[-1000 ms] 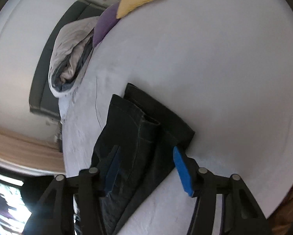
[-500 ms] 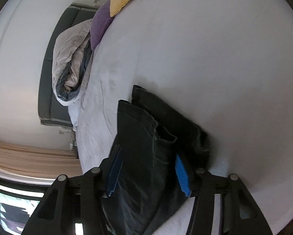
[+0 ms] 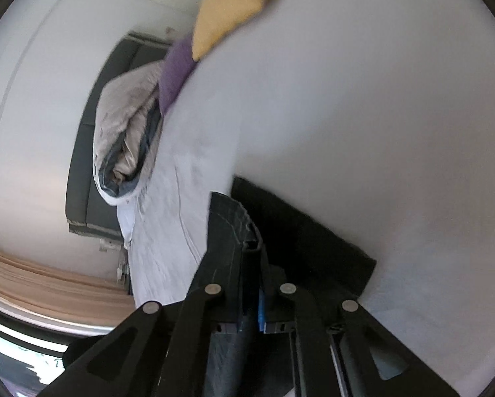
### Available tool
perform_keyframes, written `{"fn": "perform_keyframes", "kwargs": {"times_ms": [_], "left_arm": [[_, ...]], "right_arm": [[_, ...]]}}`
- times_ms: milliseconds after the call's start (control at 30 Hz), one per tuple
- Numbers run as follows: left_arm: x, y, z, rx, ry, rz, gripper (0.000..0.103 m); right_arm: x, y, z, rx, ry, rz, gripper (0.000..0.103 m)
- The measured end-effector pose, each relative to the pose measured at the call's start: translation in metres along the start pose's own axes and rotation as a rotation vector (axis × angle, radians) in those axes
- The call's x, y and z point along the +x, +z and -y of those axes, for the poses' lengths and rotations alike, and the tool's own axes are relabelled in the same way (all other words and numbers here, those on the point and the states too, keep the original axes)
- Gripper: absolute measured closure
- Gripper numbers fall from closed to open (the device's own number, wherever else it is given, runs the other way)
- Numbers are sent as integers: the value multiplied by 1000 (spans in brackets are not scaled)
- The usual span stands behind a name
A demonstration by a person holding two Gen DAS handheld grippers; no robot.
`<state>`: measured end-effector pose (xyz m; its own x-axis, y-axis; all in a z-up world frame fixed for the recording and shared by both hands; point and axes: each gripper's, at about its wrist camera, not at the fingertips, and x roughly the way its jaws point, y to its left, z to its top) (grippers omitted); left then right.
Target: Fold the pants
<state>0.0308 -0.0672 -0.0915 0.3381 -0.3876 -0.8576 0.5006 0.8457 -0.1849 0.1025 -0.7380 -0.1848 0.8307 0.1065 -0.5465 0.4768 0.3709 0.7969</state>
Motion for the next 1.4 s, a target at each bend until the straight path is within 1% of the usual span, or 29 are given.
{"fn": "perform_keyframes", "kwargs": {"times_ms": [67, 200, 267, 400, 567, 667, 733, 800, 867, 900, 933, 967, 1000, 1033, 1067, 1100, 1133, 1167, 1200, 1233, 1267, 1300, 1333, 1367, 1400], "left_arm": [[1, 1, 4, 10, 8, -2, 37], [1, 2, 3, 14, 1, -3, 35], [1, 2, 3, 16, -5, -3, 35], [1, 3, 2, 28, -4, -6, 35], [-2, 1, 3, 43, -3, -4, 35], [-5, -1, 4, 43, 4, 3, 35], [-8, -2, 4, 36, 15, 15, 35], [-10, -5, 3, 37, 18, 22, 35], [-10, -7, 3, 36, 16, 26, 35], [-10, -8, 1, 34, 12, 28, 35], [-9, -8, 1, 32, 10, 31, 35], [-6, -5, 2, 33, 10, 32, 34], [-6, -6, 3, 36, 12, 33, 34], [-5, -5, 4, 39, 13, 35, 32], [-4, -6, 4, 41, 13, 37, 30], [-3, -6, 5, 43, 13, 38, 29], [-2, -6, 5, 44, 13, 39, 28], [-3, -6, 5, 44, 12, 40, 28], [-3, -6, 3, 43, 10, 40, 28], [-3, -6, 2, 40, 6, 41, 28], [-3, -7, 2, 39, 4, 42, 28], [-3, -7, 1, 38, 3, 43, 28], [-3, -7, 2, 40, 4, 44, 28], [-2, -7, 2, 41, 4, 45, 28], [-2, -7, 2, 40, 2, 46, 28]], "right_arm": [[-7, -4, 4, 13, 5, 26, 96], [-11, -13, 30, 75, -41, 51, 96], [-16, -18, 39, 91, -38, 71, 96], [-11, -15, 37, 40, -71, 74, 97], [0, -9, 32, 12, -90, 83, 97], [1, -9, 38, 36, -77, 87, 98], [3, -9, 40, 30, -80, 85, 101], [0, -9, 37, -2, -83, 76, 99], [-13, -8, 31, -45, -105, 79, 91], [-24, -8, 28, -57, -137, 105, 80], [-44, -6, 27, -55, -197, 163, 62], [-57, -6, 27, -41, -247, 204, 58], [-70, -5, 25, -34, -276, 241, 58], [-79, -3, 16, -61, -263, 250, 58], [-81, -3, -2, -136, -235, 227, 58], [-77, -4, -23, -225, -222, 186, 58], [-66, -9, -49, -338, -199, 114, 58], [-50, -19, -80, -476, -167, 22, 58], [-36, -33, -109, -622, -166, -37, 58], [-23, -52, -137, -797, -193, -70, 58], [-2, -81, -167, -1023, -248, -111, 59], [11, -93, -178, -1095, -259, -152, 67], [31, -107, -190, -1133, -233, -239, 79], [43, -116, -194, -1147, -214, -297, 84], [55, -128, -198, -1187, -219, -345, 85]]}}
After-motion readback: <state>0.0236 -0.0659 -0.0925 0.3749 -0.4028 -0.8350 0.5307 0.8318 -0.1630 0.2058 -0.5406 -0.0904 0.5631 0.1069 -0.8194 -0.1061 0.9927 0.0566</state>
